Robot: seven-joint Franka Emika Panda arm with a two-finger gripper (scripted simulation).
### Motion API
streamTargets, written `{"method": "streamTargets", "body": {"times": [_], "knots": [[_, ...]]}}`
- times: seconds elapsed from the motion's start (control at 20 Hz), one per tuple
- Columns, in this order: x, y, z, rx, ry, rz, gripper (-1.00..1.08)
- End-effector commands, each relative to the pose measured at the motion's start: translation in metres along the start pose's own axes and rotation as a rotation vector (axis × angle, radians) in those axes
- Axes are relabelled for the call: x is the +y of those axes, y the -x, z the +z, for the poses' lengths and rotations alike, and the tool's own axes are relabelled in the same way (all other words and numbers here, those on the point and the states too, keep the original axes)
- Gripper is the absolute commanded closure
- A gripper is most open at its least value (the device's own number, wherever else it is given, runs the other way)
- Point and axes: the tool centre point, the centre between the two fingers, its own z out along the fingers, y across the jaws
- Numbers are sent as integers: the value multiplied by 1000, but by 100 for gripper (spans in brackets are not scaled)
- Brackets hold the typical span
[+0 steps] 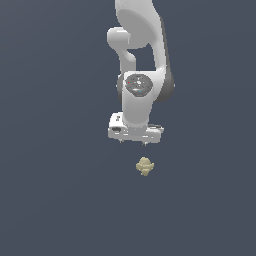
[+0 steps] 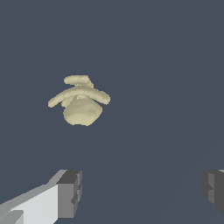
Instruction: Pick up the object and move it to a goal position.
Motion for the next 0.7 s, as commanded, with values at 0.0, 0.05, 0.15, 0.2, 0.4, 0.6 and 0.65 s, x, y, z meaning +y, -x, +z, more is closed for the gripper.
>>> {"method": "streamTargets", "body": {"times": [0.0,0.05,0.15,0.2,0.4,0.6,0.65], "knots": [[-5,-6,3,3,-3,53,-92],[-7,-8,5,4,-4,78,-92],[-11,-13,8,6,-6,128,-92],[-13,-16,10,8,-7,154,-92],[-22,-26,16,12,-12,255,-92],[-32,-35,23,17,-17,356,-92],[-34,-37,25,18,-19,381,-92]]}}
